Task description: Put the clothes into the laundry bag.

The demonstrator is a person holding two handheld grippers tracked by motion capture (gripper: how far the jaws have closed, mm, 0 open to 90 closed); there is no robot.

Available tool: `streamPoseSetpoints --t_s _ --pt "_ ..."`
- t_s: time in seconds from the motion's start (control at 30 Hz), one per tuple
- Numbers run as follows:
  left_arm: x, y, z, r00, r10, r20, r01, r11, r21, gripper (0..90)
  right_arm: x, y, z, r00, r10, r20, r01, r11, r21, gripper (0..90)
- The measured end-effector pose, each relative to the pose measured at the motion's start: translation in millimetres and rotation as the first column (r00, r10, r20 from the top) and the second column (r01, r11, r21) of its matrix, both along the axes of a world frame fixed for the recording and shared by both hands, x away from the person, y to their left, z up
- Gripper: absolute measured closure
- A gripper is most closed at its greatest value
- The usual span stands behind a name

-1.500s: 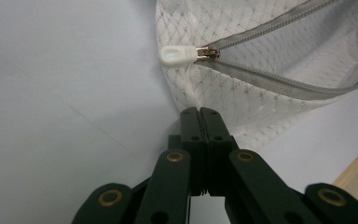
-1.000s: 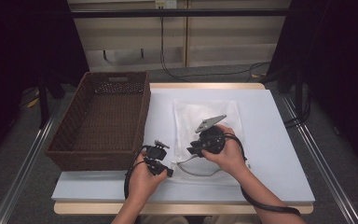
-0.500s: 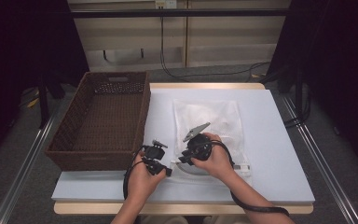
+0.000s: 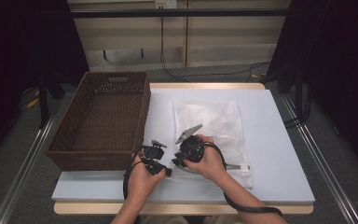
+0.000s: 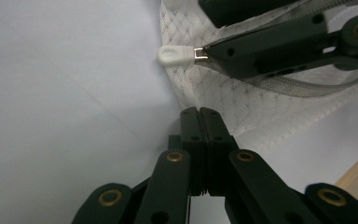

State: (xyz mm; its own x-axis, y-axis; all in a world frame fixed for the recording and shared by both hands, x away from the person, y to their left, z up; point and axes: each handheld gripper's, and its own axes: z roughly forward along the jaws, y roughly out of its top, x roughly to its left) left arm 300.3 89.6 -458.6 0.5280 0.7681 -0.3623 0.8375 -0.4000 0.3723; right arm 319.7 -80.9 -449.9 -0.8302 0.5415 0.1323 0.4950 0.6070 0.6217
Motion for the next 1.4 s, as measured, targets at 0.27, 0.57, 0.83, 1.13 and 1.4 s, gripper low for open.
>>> streamPoseSetpoints --t_s 0.27,0.57,0.83,1.13,1.4 --pt "0.0 -0.6 -1.3 1.0 0.008 -0.004 -0.008 0.9999 -0.009 89.4 2.7 11.2 -5.0 0.9997 -0.003 0.022 0.003 0.9999 -0.014 72.3" --pt "2.8 5.0 -0.4 0.9986 -0.05 -0.016 0.05 0.9986 0.017 89.4 6.1 23.9 -16.9 0.9996 0.001 0.029 0.001 0.9967 -0.081 74.2" --pt "2.8 4.9 -1.1 0.999 -0.04 -0.019 0.04 0.9991 0.01 89.2 5.5 21.9 -15.5 0.9998 -0.001 0.018 0.002 0.9981 -0.062 84.1" --pt "1.6 2.9 -1.8 0.9996 0.007 -0.027 -0.007 0.9999 -0.013 89.2 -0.7 0.5 -5.6 0.9998 -0.015 0.014 0.015 0.9997 0.018 90.0" --pt "1.6 2.0 -1.4 0.9996 0.006 -0.026 -0.006 1.0 -0.003 88.9 -0.5 -12.1 -5.7 0.999 -0.044 0.0 0.044 0.9987 0.026 83.4"
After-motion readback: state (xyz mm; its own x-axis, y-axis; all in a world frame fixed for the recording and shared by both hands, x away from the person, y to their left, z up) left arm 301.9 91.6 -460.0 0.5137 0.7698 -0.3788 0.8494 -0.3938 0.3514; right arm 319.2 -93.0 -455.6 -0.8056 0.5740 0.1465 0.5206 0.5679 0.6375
